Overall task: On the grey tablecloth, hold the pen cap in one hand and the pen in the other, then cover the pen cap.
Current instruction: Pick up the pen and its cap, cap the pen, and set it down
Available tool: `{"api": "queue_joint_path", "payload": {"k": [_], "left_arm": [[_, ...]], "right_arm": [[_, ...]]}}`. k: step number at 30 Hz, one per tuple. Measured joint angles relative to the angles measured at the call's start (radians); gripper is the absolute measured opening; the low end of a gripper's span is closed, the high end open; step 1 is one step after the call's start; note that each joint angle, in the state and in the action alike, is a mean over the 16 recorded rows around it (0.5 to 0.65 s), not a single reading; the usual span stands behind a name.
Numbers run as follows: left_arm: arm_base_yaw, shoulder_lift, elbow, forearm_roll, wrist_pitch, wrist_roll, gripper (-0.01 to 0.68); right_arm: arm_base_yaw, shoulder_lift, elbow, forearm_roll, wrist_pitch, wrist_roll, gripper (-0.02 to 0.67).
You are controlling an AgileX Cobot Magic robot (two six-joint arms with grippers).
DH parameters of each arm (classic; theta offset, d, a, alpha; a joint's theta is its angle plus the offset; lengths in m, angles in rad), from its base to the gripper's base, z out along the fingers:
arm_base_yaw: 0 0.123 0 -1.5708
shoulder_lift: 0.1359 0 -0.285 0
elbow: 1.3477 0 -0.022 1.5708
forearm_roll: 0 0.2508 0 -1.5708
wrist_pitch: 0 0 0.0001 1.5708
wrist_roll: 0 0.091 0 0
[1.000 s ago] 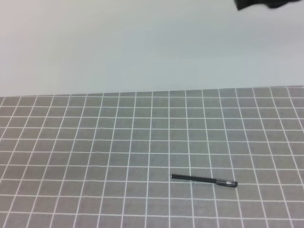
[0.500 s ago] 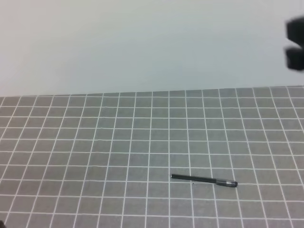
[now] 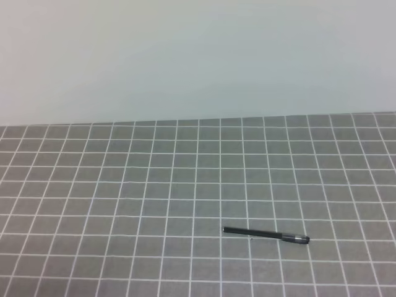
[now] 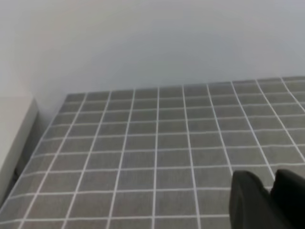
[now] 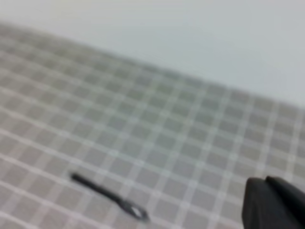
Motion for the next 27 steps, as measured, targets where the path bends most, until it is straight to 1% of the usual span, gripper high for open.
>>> {"api": "queue_joint_path", "payload": {"k": [3,6,11,17,20,23,27], "left_arm": [[0.000,-0.059,0.006,0.004,0.084,-0.019,0.092],[-0.001,-0.101,0.008,0.005,0.161,-0.032,0.092],[-0.001,-0.146,0.010,0.003,0.239,-0.047,0.092],[0.000,-0.159,0.013,0.002,0.264,-0.054,0.092],[0.000,-0.159,0.013,0.002,0.264,-0.054,0.092],[0.001,-0.159,0.013,0.002,0.264,-0.054,0.092],[0.001,-0.159,0.013,0.002,0.264,-0.054,0.092]], "right_arm": [[-0.029,-0.040,0.033,-0.022,0.011,0.000,0.000],[-0.079,-0.103,0.093,-0.043,-0.007,0.001,0.000],[-0.208,-0.266,0.255,-0.075,-0.101,0.002,0.000],[-0.405,-0.506,0.508,-0.096,-0.268,0.002,0.000],[-0.487,-0.615,0.626,-0.100,-0.325,0.002,0.000],[-0.548,-0.709,0.723,-0.102,-0.358,0.002,0.000],[-0.596,-0.811,0.819,-0.095,-0.374,0.002,0.000]]}}
